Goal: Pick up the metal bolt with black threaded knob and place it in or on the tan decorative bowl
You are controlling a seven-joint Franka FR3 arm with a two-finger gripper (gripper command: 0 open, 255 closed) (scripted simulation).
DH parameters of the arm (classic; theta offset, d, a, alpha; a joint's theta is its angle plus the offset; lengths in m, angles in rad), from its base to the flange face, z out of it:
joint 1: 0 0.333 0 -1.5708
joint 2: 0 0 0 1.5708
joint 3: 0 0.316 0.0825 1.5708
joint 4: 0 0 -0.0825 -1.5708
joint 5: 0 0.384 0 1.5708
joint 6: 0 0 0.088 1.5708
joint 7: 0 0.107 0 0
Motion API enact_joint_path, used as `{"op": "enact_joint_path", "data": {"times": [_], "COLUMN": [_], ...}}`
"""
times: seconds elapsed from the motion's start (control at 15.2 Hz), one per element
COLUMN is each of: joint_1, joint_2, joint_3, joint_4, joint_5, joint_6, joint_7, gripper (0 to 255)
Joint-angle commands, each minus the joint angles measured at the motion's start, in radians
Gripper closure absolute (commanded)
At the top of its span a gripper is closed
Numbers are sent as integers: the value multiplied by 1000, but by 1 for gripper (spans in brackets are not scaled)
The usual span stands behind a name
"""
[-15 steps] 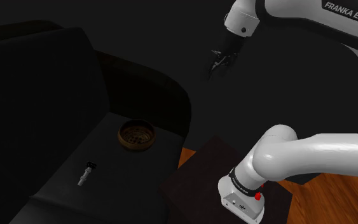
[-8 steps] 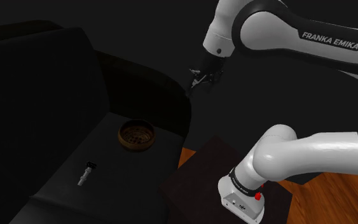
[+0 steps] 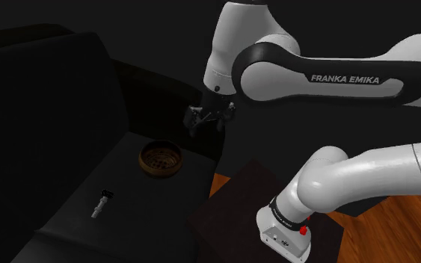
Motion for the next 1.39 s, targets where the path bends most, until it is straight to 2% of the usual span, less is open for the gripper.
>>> {"op": "enact_joint_path", "data": {"times": [0.0,0.26,0.46,0.66,0.86,1.06,1.32], "joint_1": [-12,-45,-83,-127,-154,-122,-8], "joint_2": [58,193,315,460,632,817,1028], "joint_3": [55,170,259,346,409,410,334], "joint_4": [6,39,80,135,206,295,434], "joint_5": [7,-5,-49,-137,-281,-449,-607], "joint_6": [51,145,211,267,304,309,289], "joint_7": [74,229,361,516,702,892,1079], "gripper": [0,0,0,0,0,0,0]}}
